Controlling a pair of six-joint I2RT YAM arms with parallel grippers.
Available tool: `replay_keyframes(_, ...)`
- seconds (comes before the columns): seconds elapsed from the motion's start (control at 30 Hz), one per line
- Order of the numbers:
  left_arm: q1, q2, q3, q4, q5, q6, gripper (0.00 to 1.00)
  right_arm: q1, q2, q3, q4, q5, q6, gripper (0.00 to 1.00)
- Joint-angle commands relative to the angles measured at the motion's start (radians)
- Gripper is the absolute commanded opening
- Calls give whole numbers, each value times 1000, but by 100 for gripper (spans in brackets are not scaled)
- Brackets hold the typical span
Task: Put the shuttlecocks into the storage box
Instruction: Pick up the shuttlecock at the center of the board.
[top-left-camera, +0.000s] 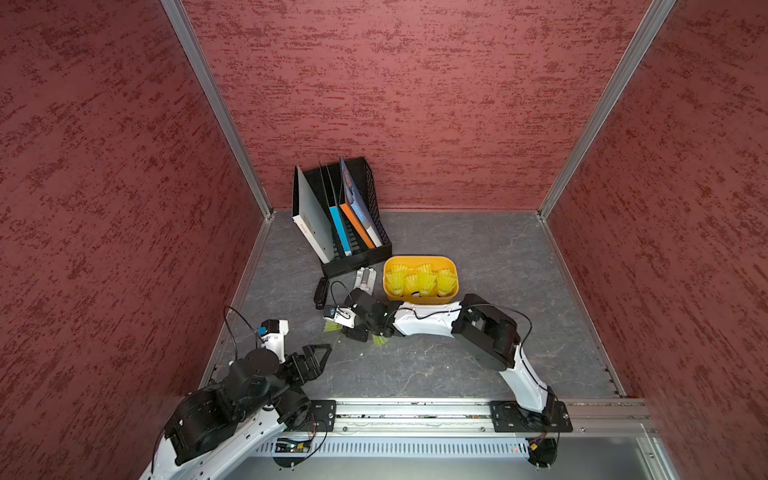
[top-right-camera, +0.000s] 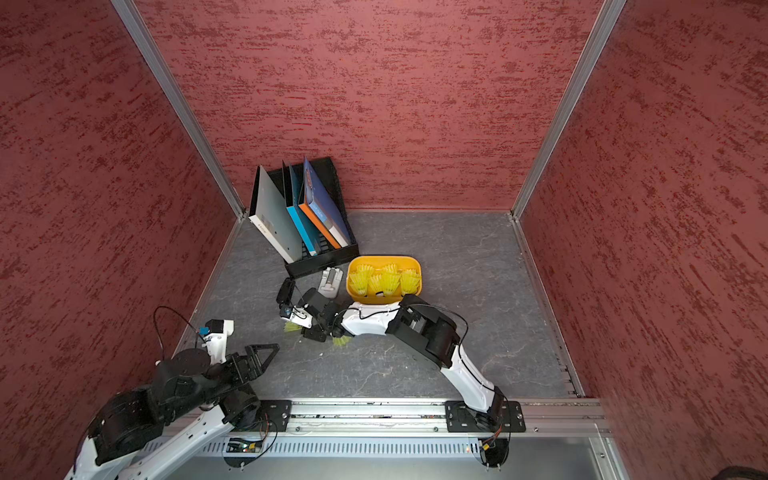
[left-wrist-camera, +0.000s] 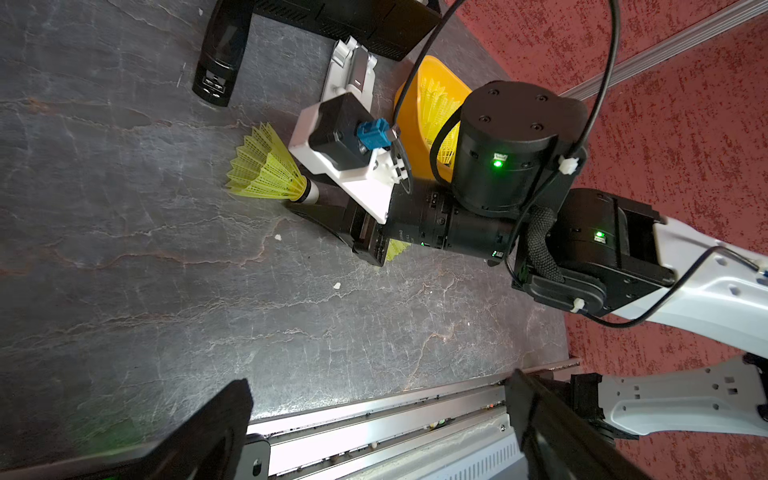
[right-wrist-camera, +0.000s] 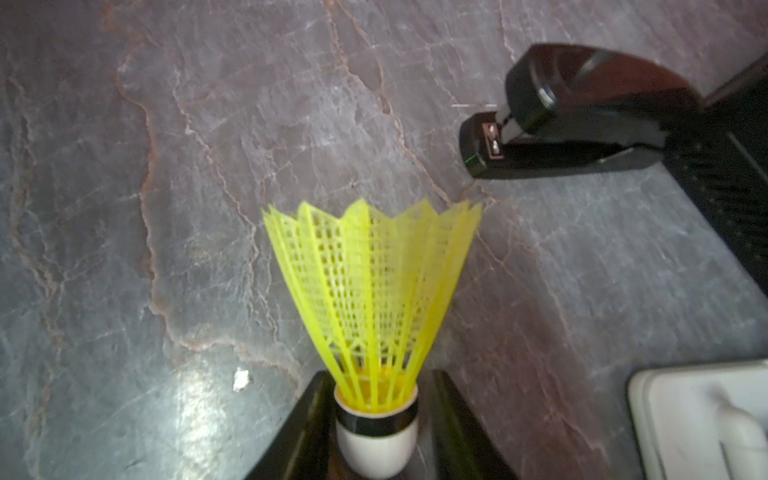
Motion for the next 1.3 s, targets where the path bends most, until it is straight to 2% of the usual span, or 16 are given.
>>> replay_keyframes(0.0, 0, -8, 11, -8, -21, -8, 100, 4, 32, 34, -56, -10, -5, 31)
replay_keyframes(0.33, 0, -8, 13, -7, -22, -7, 100, 4, 16, 44, -63, -2, 6, 20)
replay_keyframes(0.67, 0, 7, 12, 25, -20, 5, 100, 6, -84, -12, -50, 14, 79, 19)
replay_keyframes(1.27, 0, 201, 20, 297, 45, 147, 100, -11, -369, -147, -93, 107, 254, 19)
